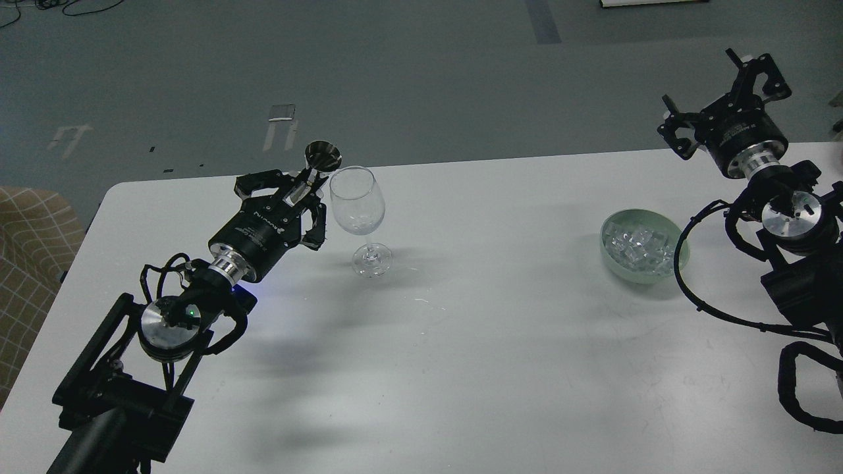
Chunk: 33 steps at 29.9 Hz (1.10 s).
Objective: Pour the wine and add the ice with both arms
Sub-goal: 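Carry the jigger with the left gripper over the wine glass, then tilt the jigger with the left gripper to pour into the glass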
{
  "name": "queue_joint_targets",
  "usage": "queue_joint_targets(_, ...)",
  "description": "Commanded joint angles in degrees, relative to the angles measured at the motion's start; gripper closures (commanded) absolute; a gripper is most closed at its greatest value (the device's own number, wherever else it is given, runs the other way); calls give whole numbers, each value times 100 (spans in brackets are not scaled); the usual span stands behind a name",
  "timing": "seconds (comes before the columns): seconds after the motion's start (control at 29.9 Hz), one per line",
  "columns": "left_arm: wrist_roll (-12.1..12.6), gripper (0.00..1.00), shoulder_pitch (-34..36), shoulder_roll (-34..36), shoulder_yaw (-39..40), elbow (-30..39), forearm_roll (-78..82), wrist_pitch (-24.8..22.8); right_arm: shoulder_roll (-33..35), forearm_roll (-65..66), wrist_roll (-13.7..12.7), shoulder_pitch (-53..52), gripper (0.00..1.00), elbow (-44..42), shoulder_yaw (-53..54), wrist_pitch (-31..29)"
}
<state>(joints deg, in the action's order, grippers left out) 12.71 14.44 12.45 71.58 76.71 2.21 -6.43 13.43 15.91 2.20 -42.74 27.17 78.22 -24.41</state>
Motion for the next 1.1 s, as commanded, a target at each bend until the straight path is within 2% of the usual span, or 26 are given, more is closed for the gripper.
queue_joint_targets(0.0,3,100,-3,3,5,2,331,1,2,0,0,46,0,-1,0,-19)
queue_joint_targets(1.07,337,100,428,108,5,-68,1536,54,11,-9,0,37,0,43,26,-116)
